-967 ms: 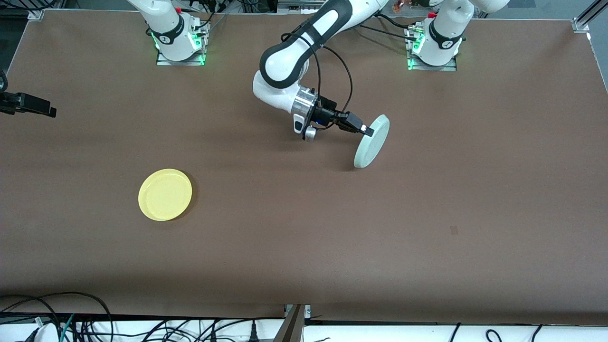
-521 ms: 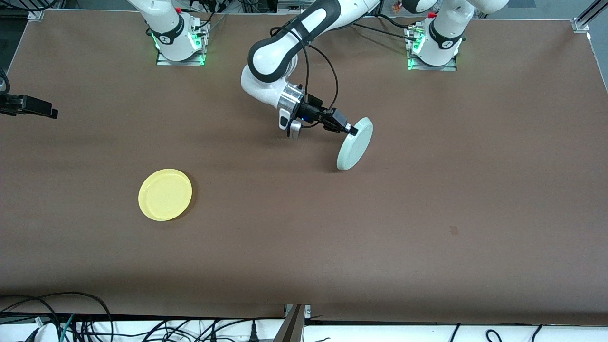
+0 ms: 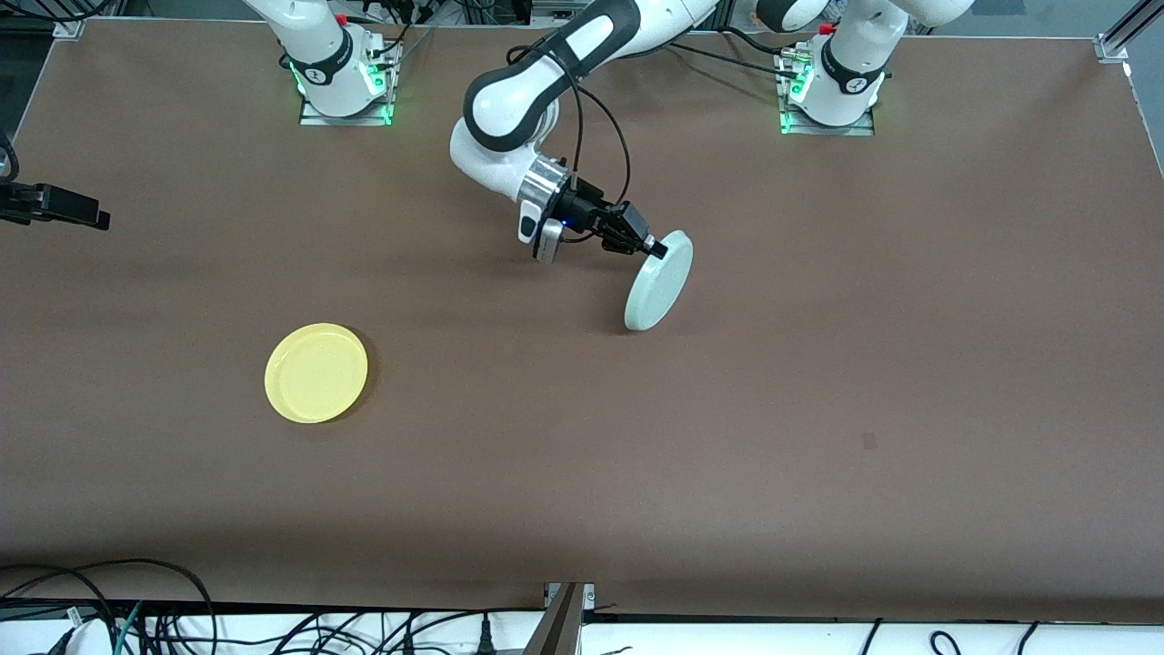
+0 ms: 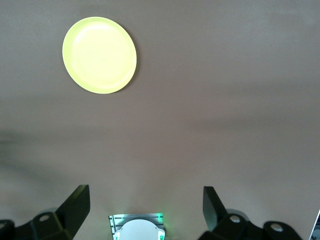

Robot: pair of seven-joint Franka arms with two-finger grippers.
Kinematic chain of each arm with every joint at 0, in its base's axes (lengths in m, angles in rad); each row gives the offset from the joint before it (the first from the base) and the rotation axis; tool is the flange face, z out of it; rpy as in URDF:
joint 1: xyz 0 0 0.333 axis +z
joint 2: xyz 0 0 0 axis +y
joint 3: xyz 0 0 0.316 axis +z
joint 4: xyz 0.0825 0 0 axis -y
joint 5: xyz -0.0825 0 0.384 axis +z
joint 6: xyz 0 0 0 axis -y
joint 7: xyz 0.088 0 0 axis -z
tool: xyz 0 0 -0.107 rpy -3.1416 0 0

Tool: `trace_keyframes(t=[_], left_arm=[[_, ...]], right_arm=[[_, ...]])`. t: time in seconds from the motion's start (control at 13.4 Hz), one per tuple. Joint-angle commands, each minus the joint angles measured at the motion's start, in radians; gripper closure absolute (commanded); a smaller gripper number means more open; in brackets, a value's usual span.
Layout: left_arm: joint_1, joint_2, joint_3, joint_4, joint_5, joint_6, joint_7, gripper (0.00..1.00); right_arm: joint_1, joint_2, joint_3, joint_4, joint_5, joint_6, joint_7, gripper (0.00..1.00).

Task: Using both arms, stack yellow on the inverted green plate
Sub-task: 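Flip the green plate upside down and lay it on the table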

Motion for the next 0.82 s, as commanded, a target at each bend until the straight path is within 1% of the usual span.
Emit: trace_keyframes(t=[0.0, 0.22, 0.67, 0.74], left_arm=[[-0.023, 0.042, 0.004, 0.047, 0.006, -0.004, -0.036, 1.0], [-0.034, 0.05, 0.004, 0.056, -0.015, 0.033, -0.039, 1.0], [-0.055, 0.079, 0.005, 0.046, -0.014, 0.036, -0.06, 1.0], [-0.055, 0.077, 0.004, 0.058, -0.017, 0.041, -0.038, 0.83]], right_arm=[[-0.013, -0.008, 0.009, -0.005, -0.004, 0.007, 0.004, 0.0], [-0.013, -0.008, 0.009, -0.005, -0.003, 0.007, -0.013, 0.0], [-0.016, -0.008, 0.008, -0.005, -0.001, 0.006, -0.015, 0.0], [-0.019, -0.006, 0.008, -0.006, -0.001, 0.006, -0.015, 0.0]])
